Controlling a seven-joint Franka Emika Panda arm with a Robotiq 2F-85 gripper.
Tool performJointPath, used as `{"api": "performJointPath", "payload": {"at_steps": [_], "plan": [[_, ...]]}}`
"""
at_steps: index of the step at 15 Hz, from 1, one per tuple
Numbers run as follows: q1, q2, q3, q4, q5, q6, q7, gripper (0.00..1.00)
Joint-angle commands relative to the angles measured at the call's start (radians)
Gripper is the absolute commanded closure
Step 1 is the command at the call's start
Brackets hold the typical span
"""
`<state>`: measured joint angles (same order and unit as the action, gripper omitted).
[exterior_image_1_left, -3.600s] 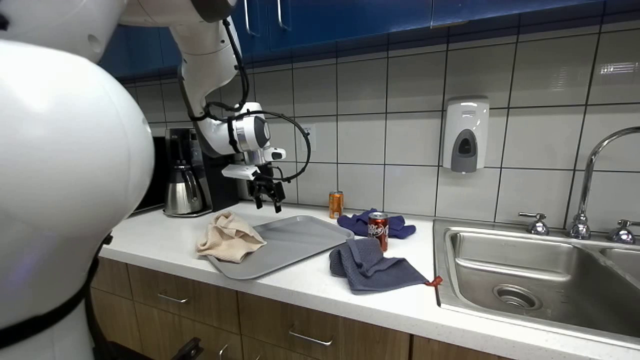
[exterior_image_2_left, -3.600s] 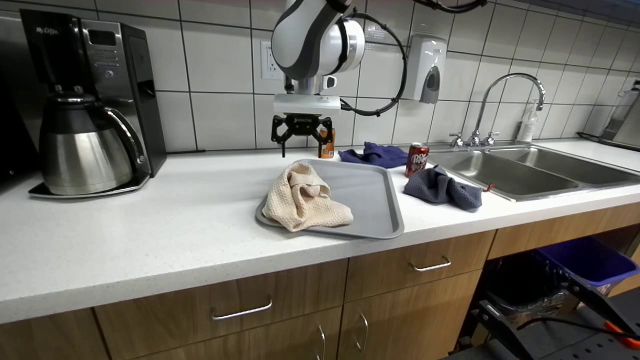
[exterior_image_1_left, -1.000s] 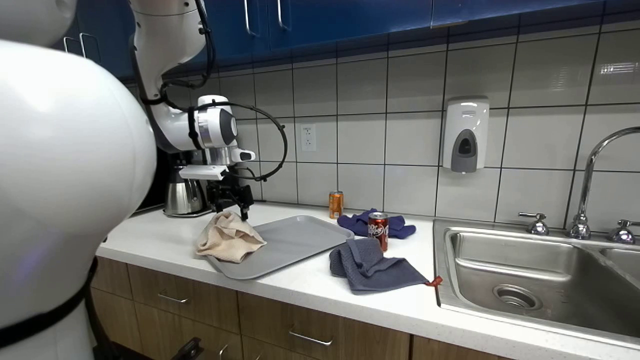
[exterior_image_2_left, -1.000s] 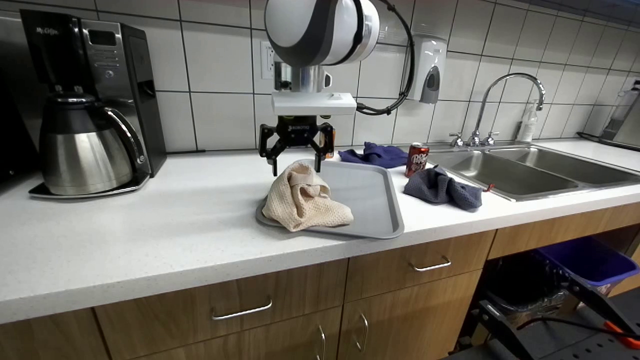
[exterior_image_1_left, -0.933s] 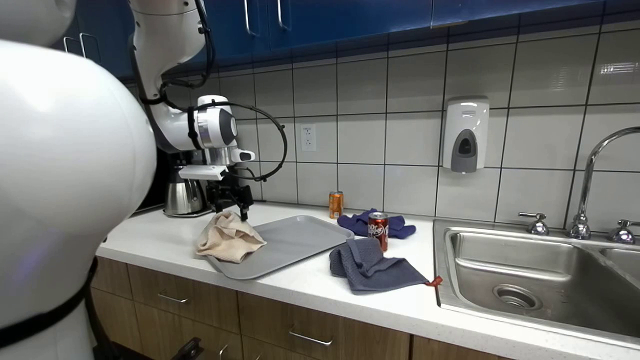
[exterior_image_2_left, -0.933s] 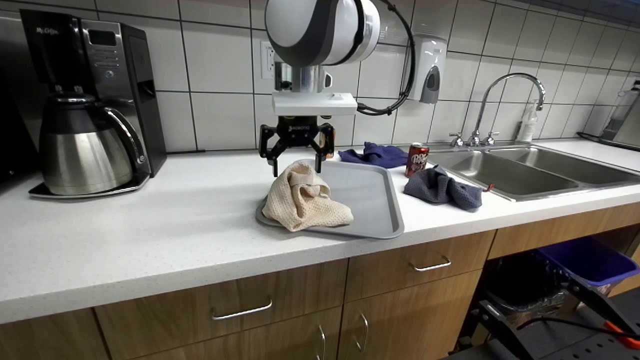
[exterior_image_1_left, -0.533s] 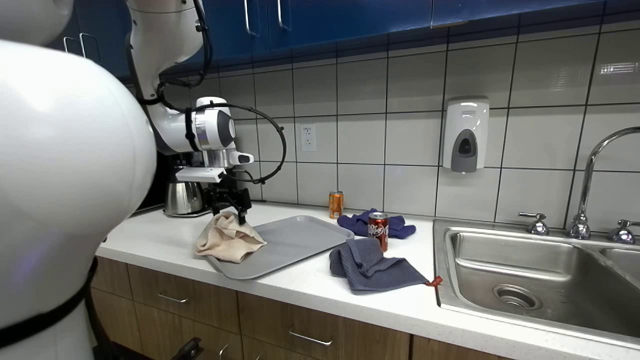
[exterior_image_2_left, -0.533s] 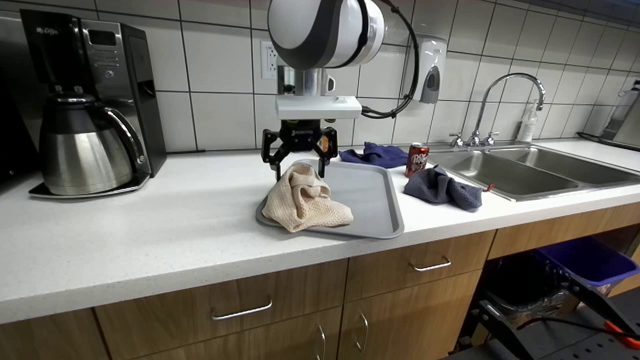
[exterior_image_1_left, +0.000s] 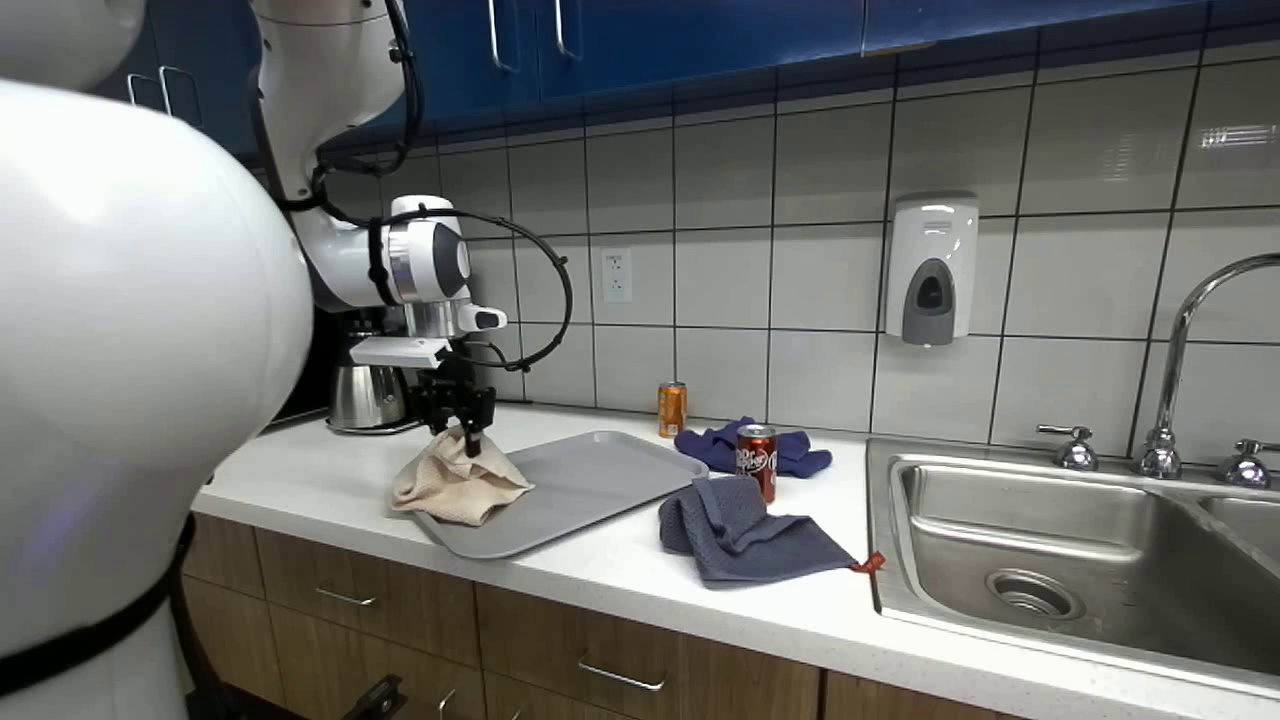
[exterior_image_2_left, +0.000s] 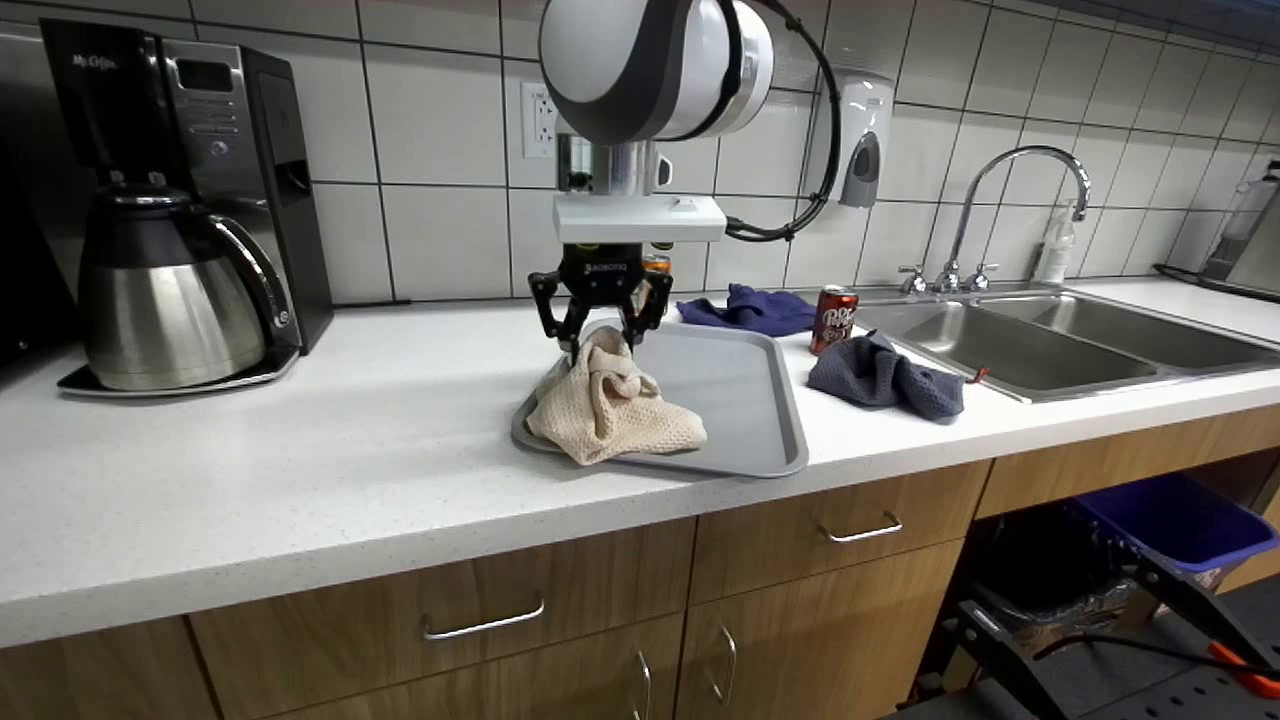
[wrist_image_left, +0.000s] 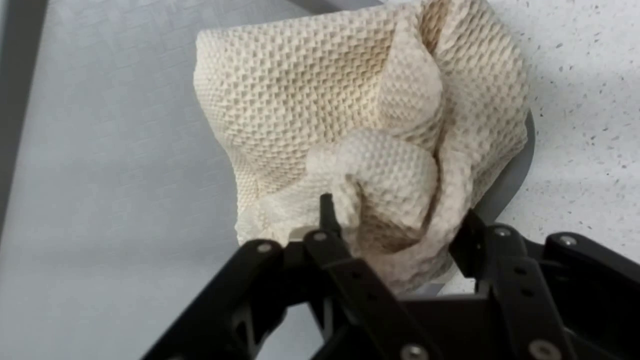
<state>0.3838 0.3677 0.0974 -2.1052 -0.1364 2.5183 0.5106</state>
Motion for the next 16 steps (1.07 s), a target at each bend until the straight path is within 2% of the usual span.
{"api": "performJointPath", "payload": {"at_steps": [1, 4, 5, 16], "plan": [[-0.025, -0.03, 0.02, -0.026, 0.035, 0.011, -0.046, 0.75], [-0.025, -0.028, 0.017, -0.017, 0.035, 0.009, -0.051, 0.97], [-0.024, -0.029, 0.016, -0.015, 0.033, 0.01, -0.051, 1.0], [-0.007, -0.053, 0.019, 0.053, 0.006, 0.053, -0.06, 0.98]]}}
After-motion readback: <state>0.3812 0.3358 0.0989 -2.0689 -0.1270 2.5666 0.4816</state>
